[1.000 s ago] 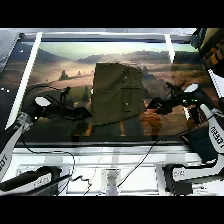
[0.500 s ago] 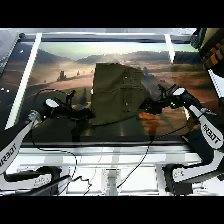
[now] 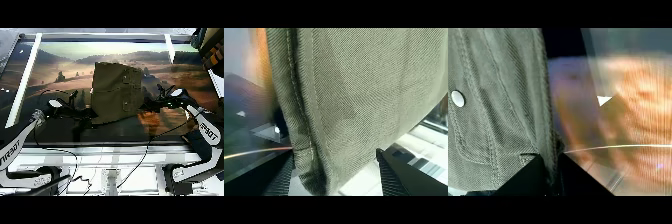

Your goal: Fold the clothes and pants, and hang the long-sleeved shirts on hangers.

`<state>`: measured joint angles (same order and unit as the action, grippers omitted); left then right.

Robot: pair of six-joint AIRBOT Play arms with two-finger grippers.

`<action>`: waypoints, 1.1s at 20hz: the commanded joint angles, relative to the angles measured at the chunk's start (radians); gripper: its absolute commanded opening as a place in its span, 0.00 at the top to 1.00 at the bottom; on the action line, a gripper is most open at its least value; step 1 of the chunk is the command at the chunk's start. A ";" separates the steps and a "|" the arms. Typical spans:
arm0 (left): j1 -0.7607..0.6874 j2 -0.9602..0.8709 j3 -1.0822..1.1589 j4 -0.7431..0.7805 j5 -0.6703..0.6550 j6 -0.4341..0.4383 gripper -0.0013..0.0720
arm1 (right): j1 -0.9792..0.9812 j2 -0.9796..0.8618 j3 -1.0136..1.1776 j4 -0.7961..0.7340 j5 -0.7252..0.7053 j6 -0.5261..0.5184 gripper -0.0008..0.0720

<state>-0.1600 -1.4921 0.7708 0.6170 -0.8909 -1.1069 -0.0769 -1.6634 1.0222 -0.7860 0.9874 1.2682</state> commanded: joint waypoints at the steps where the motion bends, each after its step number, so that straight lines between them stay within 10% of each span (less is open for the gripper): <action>1: -0.028 -0.035 -0.001 0.017 0.008 0.001 0.17 | 0.002 -0.001 0.001 0.004 0.000 -0.003 0.93; 5: -0.082 -0.054 -0.001 0.016 -0.016 0.045 0.35 | 0.002 0.000 0.001 0.003 0.016 -0.003 0.93; 8: -0.074 -0.050 0.014 0.018 -0.013 0.053 0.95 | 0.002 0.018 0.002 0.002 0.016 -0.008 0.93; 22: 0.089 0.703 0.294 0.018 -0.009 0.120 0.96 | 0.003 0.719 0.144 0.241 0.228 -0.126 0.93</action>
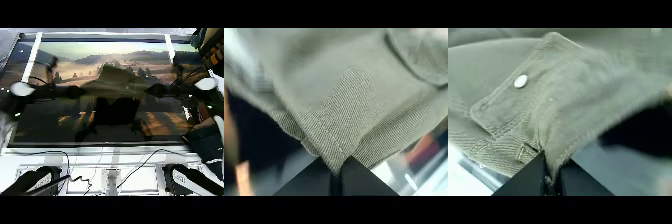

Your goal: Fold the clothes and pants, and hang the long-sleeved shirts on hangers.

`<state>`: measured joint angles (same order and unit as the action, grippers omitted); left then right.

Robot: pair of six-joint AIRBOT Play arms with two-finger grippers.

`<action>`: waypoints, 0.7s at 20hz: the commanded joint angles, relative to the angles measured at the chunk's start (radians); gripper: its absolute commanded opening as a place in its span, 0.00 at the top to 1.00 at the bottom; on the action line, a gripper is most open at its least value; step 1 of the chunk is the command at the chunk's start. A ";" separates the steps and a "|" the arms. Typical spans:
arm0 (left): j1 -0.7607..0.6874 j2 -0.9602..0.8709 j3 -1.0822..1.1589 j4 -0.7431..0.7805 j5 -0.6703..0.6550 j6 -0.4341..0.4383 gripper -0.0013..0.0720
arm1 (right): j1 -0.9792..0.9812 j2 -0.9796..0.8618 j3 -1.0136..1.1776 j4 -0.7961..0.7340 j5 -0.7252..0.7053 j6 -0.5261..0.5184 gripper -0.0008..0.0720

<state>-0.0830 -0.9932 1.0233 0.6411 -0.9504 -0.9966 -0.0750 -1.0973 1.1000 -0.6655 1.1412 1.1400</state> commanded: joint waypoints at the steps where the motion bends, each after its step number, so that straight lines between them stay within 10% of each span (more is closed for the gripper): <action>1: 0.012 0.288 0.041 -0.006 0.089 0.010 0.96 | 0.001 0.200 0.095 0.151 0.076 0.029 0.93; 8: 0.012 0.597 0.041 0.090 0.278 -0.113 0.97 | 0.001 0.438 0.185 0.168 -0.023 0.216 0.93; 11: 0.012 0.467 0.039 0.261 0.187 -0.341 0.97 | 0.001 0.400 0.185 -0.031 -0.132 0.329 0.93; 14: -0.047 0.198 0.033 0.233 0.111 -0.344 0.96 | 0.001 0.257 0.153 -0.120 -0.142 0.367 0.93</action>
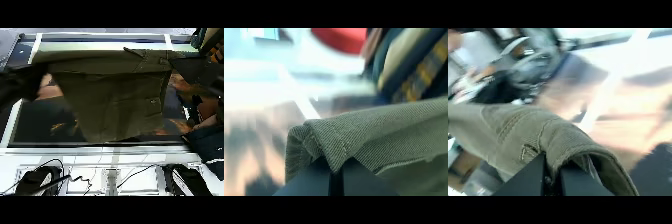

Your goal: Fold the clothes and pants, and hang the long-sleeved shirts on hangers.

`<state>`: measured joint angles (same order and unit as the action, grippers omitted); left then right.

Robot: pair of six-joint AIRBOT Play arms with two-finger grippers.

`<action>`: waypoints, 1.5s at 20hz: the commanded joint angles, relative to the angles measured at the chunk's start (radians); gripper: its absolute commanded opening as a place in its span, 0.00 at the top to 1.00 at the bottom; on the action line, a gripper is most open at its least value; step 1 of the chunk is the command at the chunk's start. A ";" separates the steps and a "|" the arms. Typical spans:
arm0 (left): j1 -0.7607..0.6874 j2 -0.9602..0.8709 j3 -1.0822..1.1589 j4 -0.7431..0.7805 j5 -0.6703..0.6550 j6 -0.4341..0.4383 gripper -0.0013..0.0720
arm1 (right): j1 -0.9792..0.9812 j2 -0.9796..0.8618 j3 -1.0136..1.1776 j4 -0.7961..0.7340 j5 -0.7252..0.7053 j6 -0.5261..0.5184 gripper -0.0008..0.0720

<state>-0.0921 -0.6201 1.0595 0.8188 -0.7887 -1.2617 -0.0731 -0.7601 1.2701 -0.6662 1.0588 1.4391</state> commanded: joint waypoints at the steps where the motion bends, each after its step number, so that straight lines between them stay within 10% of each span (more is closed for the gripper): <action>1: -0.079 -0.269 -0.003 0.051 -0.022 -0.064 0.96 | -0.001 -0.145 -0.049 -0.119 -0.073 0.068 0.93; 9: -0.357 -0.790 0.000 -0.214 0.470 -0.013 0.96 | -0.001 -0.597 -0.136 -0.069 -0.410 0.066 0.93; 16: -0.364 -0.776 -0.003 -0.214 0.003 -0.018 0.96 | -0.062 -0.600 -0.103 -0.468 -0.105 0.074 0.93; 22: -0.381 -0.887 -0.003 -0.216 -0.066 -0.085 0.96 | -0.066 -0.607 -0.103 -0.622 -0.004 0.076 0.93; 23: -0.381 -0.896 -0.003 -0.218 -0.074 -0.085 0.92 | -0.066 -0.607 -0.103 -0.622 -0.005 0.074 0.91; 24: -0.381 -0.901 -0.003 -0.219 -0.076 -0.085 0.65 | -0.066 -0.607 -0.103 -0.622 -0.021 0.074 0.55; 25: -0.376 -0.901 -0.002 -0.223 -0.070 -0.085 0.12 | -0.066 -0.607 -0.101 -0.623 -0.041 0.069 0.00; 30: -0.297 -0.900 0.035 -0.305 -0.070 -0.085 0.03 | -0.094 -0.631 -0.023 -0.678 -0.131 0.072 0.05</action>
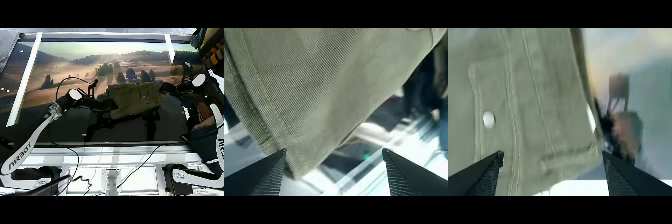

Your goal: Fold the clothes and pants, and hang the long-sleeved shirts on hangers.

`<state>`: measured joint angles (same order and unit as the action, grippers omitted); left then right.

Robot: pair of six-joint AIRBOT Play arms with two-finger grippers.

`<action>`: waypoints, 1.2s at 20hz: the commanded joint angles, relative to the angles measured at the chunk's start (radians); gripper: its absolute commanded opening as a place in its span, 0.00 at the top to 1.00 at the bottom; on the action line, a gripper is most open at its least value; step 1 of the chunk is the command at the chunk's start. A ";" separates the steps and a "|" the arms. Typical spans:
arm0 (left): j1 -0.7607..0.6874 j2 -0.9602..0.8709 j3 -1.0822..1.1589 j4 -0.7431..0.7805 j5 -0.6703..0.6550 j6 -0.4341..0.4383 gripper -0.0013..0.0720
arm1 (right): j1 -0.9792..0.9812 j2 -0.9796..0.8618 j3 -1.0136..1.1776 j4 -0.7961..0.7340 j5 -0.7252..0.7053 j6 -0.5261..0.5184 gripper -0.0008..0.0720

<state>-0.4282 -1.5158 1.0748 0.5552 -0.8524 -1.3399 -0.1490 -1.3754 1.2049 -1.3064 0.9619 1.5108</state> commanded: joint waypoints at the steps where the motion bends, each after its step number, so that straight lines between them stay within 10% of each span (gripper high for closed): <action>1: 0.058 -0.003 0.030 -0.045 -0.013 -0.006 0.03 | -0.046 -0.043 0.082 -0.026 -0.009 0.005 0.05; 7: 0.119 -0.002 0.045 -0.048 -0.050 -0.006 0.03 | -0.238 -0.362 0.302 0.425 0.426 -0.257 0.07; 13: 0.119 -0.002 0.045 -0.048 -0.049 0.050 0.03 | -0.237 -0.497 0.306 0.472 0.215 -0.327 0.07; 24: 0.119 -0.003 0.045 -0.042 -0.042 0.050 0.03 | -0.064 -0.598 0.307 0.467 0.276 -0.328 0.07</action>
<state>-0.3099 -1.5177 1.1191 0.5079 -0.8963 -1.2907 -0.2783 -1.9530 1.5135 -0.8207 1.2362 1.1843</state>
